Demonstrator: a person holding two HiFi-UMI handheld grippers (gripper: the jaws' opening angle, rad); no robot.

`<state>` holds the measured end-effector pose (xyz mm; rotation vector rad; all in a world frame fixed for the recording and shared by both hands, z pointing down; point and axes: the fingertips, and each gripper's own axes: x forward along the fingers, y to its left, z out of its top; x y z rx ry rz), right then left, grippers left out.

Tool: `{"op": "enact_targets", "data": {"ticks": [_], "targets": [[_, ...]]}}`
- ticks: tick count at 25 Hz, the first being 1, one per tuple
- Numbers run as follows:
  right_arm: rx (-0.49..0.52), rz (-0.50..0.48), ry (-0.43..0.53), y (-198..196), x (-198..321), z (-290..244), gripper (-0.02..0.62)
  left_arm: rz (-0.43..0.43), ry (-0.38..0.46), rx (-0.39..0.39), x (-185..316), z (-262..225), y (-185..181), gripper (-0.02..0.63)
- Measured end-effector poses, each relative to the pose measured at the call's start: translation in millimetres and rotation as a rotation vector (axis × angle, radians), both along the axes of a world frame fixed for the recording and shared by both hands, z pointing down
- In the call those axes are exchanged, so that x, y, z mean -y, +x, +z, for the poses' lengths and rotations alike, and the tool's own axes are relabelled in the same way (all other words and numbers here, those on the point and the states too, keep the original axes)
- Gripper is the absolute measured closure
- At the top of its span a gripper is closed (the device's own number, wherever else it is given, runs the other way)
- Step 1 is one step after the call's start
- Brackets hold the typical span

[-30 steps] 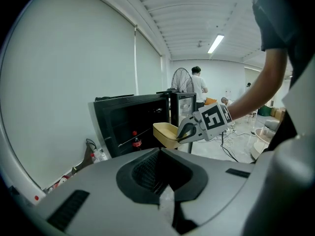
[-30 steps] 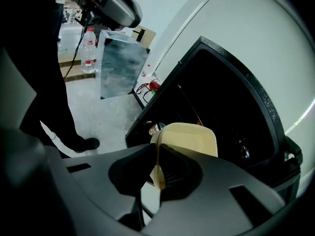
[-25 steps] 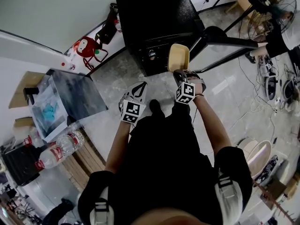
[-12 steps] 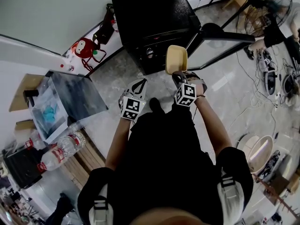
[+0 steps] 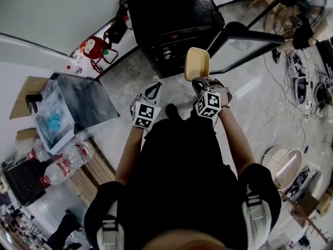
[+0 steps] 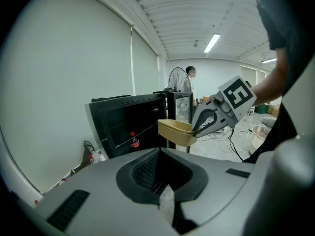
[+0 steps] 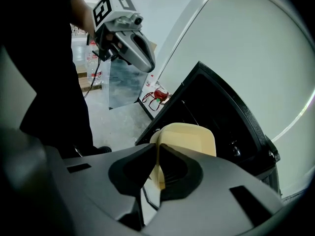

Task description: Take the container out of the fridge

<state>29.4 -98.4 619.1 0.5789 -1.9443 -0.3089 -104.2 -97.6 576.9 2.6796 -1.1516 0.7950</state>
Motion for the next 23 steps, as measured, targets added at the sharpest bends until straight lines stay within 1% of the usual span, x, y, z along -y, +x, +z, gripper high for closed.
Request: {"op": "enact_targets", "data": {"ticks": [15,23], "targets": [[0.053,0.038,-0.024,5.2,-14.2,-5.1,0.571,-0.01,-0.016,0.007,-3.5,6.0,-4.7,0.583],[0.049,0.043,-0.021,5.0,-10.0,-5.3,0.569,-0.01,-0.008,0.008,1.4,1.9,-7.4,0.583]]}}
